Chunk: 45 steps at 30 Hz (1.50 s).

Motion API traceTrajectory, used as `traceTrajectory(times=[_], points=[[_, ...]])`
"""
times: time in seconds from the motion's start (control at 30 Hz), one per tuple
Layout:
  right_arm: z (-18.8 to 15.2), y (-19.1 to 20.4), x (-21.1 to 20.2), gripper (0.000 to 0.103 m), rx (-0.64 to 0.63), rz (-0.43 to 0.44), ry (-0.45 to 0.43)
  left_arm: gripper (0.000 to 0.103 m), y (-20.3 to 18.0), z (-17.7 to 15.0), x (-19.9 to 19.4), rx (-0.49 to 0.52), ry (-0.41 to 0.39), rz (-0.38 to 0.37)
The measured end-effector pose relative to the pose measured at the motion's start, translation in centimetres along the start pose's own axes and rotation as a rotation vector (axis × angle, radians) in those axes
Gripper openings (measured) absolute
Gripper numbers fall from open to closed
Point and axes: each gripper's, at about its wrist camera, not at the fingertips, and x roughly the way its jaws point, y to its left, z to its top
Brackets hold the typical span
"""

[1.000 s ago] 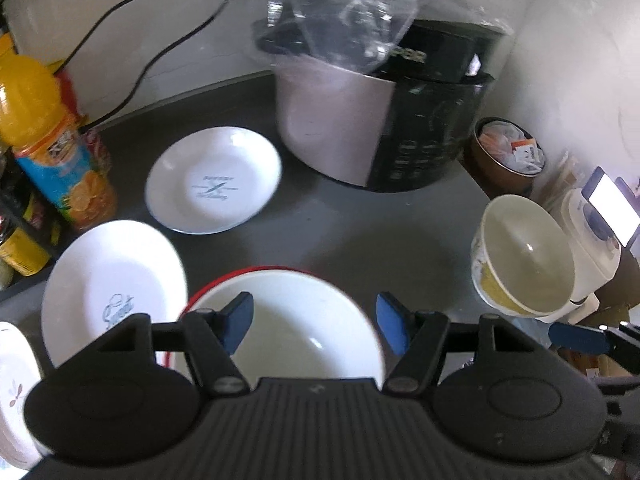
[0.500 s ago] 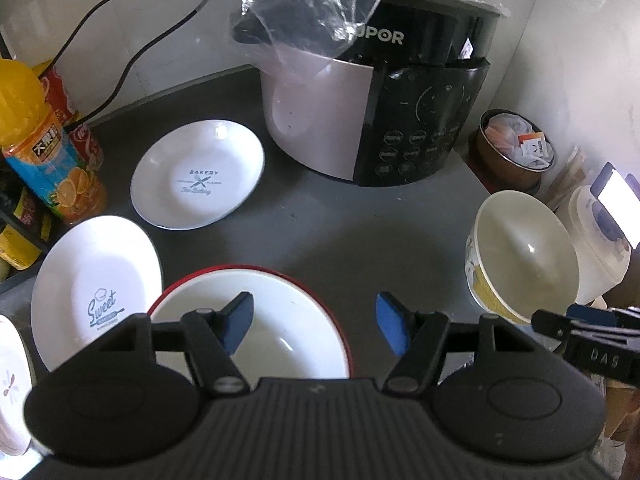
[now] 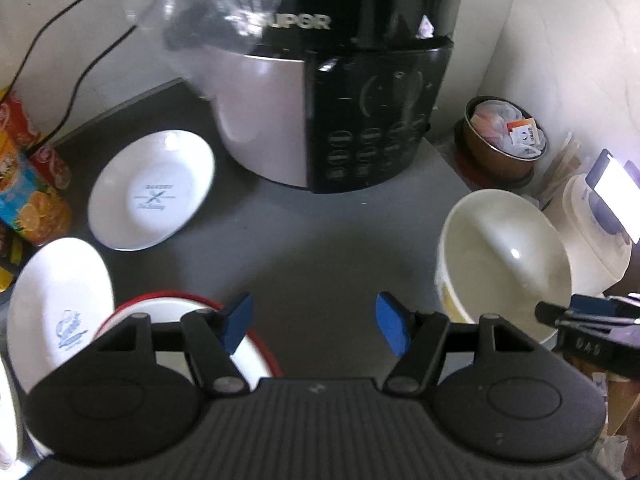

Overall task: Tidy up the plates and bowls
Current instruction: 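Move the right gripper to the cream bowl and grasp its rim, then lift the cream bowl with the right gripper and carry it over the stacked bowls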

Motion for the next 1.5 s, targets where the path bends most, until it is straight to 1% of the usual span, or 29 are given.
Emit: traceTrajectory(times=[0.07, 0.13, 0.2, 0.27, 0.4, 0.43, 0.63, 0.77, 0.8, 0.9, 1.0, 1.1, 1.2, 1.37, 1.4, 1.43, 1.47, 1.5], points=[[0.1, -0.3, 0.7, 0.040, -0.022, 0.003, 0.022, 0.066, -0.8, 0.2, 0.4, 0.005, -0.001, -0.009], [0.3, -0.5, 1.5, 0.032, -0.041, 0.005, 0.040, 0.066, -1.6, 0.3, 1.0, 0.022, 0.009, -0.015], [0.3, -0.4, 2.1, 0.028, -0.066, -0.002, 0.050, 0.066, -2.3, 0.4, 1.6, 0.037, 0.015, -0.029], [0.4, -0.5, 2.4, 0.028, -0.077, 0.007, 0.052, 0.066, -2.8, 0.5, 2.2, 0.047, 0.024, -0.034], [0.8, -1.4, 2.7, 0.023, -0.032, 0.058, 0.064, 0.065, -3.0, 0.7, 3.5, 0.043, 0.049, -0.060], [1.0, -1.6, 2.8, 0.022, -0.018, 0.070, 0.066, 0.064, -2.9, 0.8, 3.7, 0.039, 0.053, -0.066], [1.1, -3.0, 3.7, 0.020, 0.081, 0.148, 0.102, 0.061, -2.5, 1.4, 5.1, 0.004, 0.066, -0.108], [1.0, -3.4, 4.0, 0.020, 0.124, 0.174, 0.110, 0.059, -2.6, 1.9, 5.8, -0.004, 0.068, -0.132], [0.9, -3.5, 4.1, 0.020, 0.139, 0.182, 0.112, 0.057, -2.7, 2.0, 5.9, -0.007, 0.067, -0.136], [0.9, -3.9, 4.2, 0.020, 0.171, 0.203, 0.113, 0.055, -3.0, 2.3, 6.3, -0.006, 0.080, -0.129], [0.8, -4.3, 4.3, 0.020, 0.186, 0.217, 0.115, 0.054, -2.8, 2.5, 6.1, -0.023, 0.082, -0.136], [0.8, -4.5, 4.3, 0.020, 0.203, 0.227, 0.116, 0.054, -2.4, 2.8, 5.2, -0.042, 0.061, -0.127], [0.7, -4.5, 4.3, 0.020, 0.210, 0.229, 0.114, 0.054, -2.2, 2.9, 4.8, -0.065, 0.056, -0.158], [0.6, -4.3, 4.3, 0.020, 0.213, 0.246, 0.116, 0.054, -2.8, 2.8, 6.4, -0.043, 0.090, -0.195], [0.6, -4.3, 4.3, 0.020, 0.219, 0.255, 0.117, 0.053, -3.0, 2.7, 7.0, -0.036, 0.109, -0.184], [0.6, -4.3, 4.4, 0.020, 0.227, 0.263, 0.119, 0.045, -3.0, 2.5, 7.4, -0.039, 0.122, -0.172], [0.5, -4.3, 4.4, 0.020, 0.233, 0.271, 0.120, 0.039, -2.9, 2.3, 7.8, -0.052, 0.133, -0.179], [0.5, -4.3, 4.4, 0.020, 0.240, 0.282, 0.120, 0.029, -2.6, 2.3, 8.2, -0.072, 0.144, -0.203]])
